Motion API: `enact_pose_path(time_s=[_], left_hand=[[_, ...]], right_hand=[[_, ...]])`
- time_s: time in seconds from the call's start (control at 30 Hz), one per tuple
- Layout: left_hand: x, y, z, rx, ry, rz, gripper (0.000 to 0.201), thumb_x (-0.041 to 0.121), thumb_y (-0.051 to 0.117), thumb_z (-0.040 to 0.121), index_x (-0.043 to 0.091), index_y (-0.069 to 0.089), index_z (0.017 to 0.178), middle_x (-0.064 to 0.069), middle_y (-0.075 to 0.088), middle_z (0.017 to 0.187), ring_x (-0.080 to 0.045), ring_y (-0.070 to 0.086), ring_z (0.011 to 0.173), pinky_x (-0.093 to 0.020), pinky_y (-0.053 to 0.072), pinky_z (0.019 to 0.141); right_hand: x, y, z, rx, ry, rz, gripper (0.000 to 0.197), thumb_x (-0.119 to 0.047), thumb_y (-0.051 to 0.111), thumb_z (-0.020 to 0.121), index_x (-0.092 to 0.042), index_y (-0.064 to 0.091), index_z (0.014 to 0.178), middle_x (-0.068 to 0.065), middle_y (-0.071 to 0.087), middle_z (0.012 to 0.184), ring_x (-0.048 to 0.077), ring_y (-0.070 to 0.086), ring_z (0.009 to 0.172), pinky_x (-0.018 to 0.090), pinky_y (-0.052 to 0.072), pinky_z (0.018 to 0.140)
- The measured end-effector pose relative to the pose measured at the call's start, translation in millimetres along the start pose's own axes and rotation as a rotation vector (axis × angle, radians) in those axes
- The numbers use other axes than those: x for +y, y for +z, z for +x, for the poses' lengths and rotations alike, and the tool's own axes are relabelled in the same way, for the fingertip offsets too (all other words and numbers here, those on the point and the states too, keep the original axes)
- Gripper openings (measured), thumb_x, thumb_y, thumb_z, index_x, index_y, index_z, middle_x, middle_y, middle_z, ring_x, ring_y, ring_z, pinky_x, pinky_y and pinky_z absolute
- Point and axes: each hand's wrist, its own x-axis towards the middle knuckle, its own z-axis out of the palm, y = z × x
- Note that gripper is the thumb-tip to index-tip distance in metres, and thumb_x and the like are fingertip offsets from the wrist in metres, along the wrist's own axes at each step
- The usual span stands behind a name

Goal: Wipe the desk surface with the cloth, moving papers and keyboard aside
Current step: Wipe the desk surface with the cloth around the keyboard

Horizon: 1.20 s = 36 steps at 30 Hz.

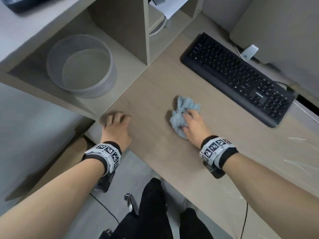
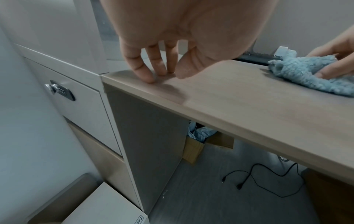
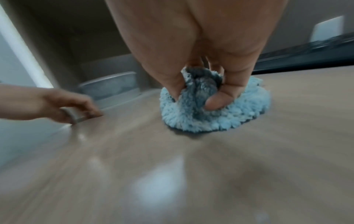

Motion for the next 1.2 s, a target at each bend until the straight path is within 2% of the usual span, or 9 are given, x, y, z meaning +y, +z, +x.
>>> enact_pose_path(time_s=[0.13,0.27,0.43,0.63,0.83,0.93,1.0,1.1,1.2], left_hand=[[-4.5,-3.4,3.6,0.0,0.036,0.003,0.066,0.005,0.051,0.072,0.027,0.045,0.134,0.0,0.037,0.139,-0.03,0.032,0.124,-0.044,0.041,0.101],[-10.1,0.2,1.6,0.016,0.077,0.008,0.069,0.004,0.05,0.072,0.028,0.044,0.137,0.002,0.037,0.142,-0.029,0.033,0.126,-0.043,0.043,0.098],[-10.2,5.7,0.1,0.039,0.079,0.017,0.071,0.007,0.052,0.072,0.028,0.042,0.139,0.004,0.034,0.146,-0.028,0.031,0.131,-0.041,0.038,0.102],[-6.2,5.4,-4.3,0.04,0.042,-0.115,0.075,0.003,0.049,0.071,0.023,0.041,0.143,0.001,0.034,0.15,-0.031,0.028,0.134,-0.04,0.032,0.112],[-5.0,15.0,-30.6,0.199,-0.313,-0.43,0.056,0.003,0.047,0.078,0.004,0.047,0.135,-0.024,0.046,0.133,-0.042,0.04,0.124,-0.042,0.034,0.108],[-12.5,22.8,-46.3,0.168,-0.477,-0.569,0.052,0.009,0.044,0.08,0.004,0.05,0.132,-0.021,0.052,0.131,-0.04,0.048,0.124,-0.045,0.042,0.104],[-13.9,23.9,-49.6,0.064,-0.522,-0.816,0.051,0.0,0.046,0.088,0.007,0.046,0.139,-0.012,0.051,0.14,-0.033,0.054,0.122,-0.045,0.045,0.104],[-12.3,21.5,-41.8,0.043,-0.619,-1.279,0.054,-0.015,0.036,0.092,0.006,0.041,0.142,-0.009,0.051,0.138,-0.024,0.059,0.101,-0.045,0.051,0.094],[-16.2,18.8,-36.7,0.064,-0.687,-1.403,0.055,-0.017,0.027,0.092,0.004,0.04,0.141,-0.014,0.055,0.128,-0.021,0.059,0.08,-0.041,0.053,0.077]], right_hand=[[43.4,-27.0,19.5,0.1,0.234,0.048,0.051,-0.018,0.062,0.091,-0.001,0.047,0.137,0.015,0.036,0.145,0.038,0.05,0.119,0.04,0.042,0.102],[17.2,-42.6,79.3,0.135,0.292,0.089,0.05,-0.013,0.059,0.088,-0.002,0.047,0.135,0.021,0.037,0.139,0.044,0.052,0.111,0.043,0.047,0.096],[-62.9,-21.0,98.1,0.05,0.059,0.013,0.068,-0.025,0.064,0.086,-0.027,0.035,0.148,0.018,0.041,0.134,0.041,0.055,0.107,0.049,0.051,0.091],[-82.8,23.8,17.4,-0.034,-0.183,-0.017,0.061,-0.03,0.067,0.087,-0.022,0.046,0.144,0.018,0.041,0.128,0.042,0.048,0.108,0.047,0.046,0.095],[-26.7,34.4,-35.9,-0.029,-0.077,0.057,0.056,-0.018,0.062,0.09,-0.024,0.045,0.143,0.013,0.038,0.135,0.035,0.047,0.118,0.041,0.043,0.1],[-20.6,30.6,-33.5,0.009,-0.038,0.084,0.056,-0.021,0.062,0.091,-0.021,0.044,0.144,0.013,0.032,0.144,0.037,0.048,0.121,0.043,0.046,0.101],[-27.2,29.1,-23.0,0.023,-0.008,0.08,0.055,-0.02,0.062,0.091,-0.015,0.044,0.143,0.014,0.027,0.15,0.038,0.048,0.124,0.047,0.047,0.1],[-43.2,26.0,5.8,0.006,-0.021,0.043,0.054,-0.02,0.059,0.09,-0.011,0.043,0.142,0.014,0.028,0.149,0.041,0.049,0.121,0.051,0.048,0.097],[-75.6,24.8,43.2,-0.015,-0.1,0.011,0.059,-0.019,0.057,0.088,-0.014,0.042,0.144,0.013,0.03,0.15,0.044,0.051,0.119,0.05,0.048,0.097]])
